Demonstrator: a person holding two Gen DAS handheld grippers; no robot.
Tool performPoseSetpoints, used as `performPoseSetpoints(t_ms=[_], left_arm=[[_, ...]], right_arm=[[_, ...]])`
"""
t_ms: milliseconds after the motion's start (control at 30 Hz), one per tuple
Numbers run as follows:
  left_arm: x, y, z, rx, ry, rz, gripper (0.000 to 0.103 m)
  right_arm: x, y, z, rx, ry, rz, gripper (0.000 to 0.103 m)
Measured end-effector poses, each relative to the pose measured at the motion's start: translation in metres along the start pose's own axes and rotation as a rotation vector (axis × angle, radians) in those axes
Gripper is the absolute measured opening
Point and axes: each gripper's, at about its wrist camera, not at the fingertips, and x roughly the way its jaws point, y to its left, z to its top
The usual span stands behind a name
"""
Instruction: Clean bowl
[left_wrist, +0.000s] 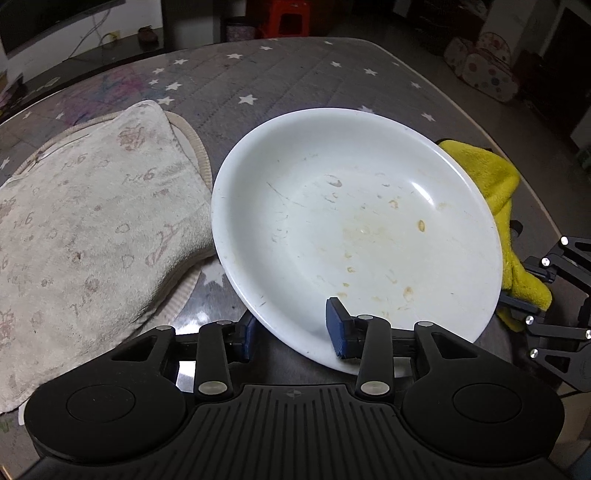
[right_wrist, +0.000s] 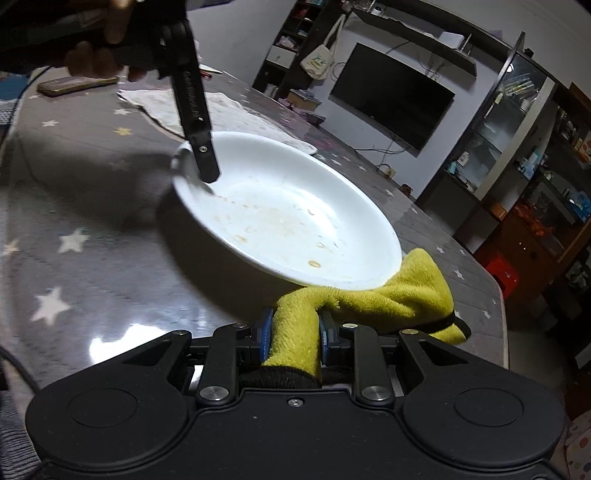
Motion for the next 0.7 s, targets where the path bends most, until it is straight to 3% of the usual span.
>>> performPoseSetpoints(t_ms=[267,700], left_arm=[[0.001,0.002,0.003,0.057,0.021,-0.005,0.041],[0.010,0.002,0.015,0.086,0.034,0.033,0.043]], right_arm=[[-0.008,0.006,0.000,-0.021,-0.014,0.033,0.026],[0.024,-0.029,0.005,-0.025,-0.012,0.028,0.026]])
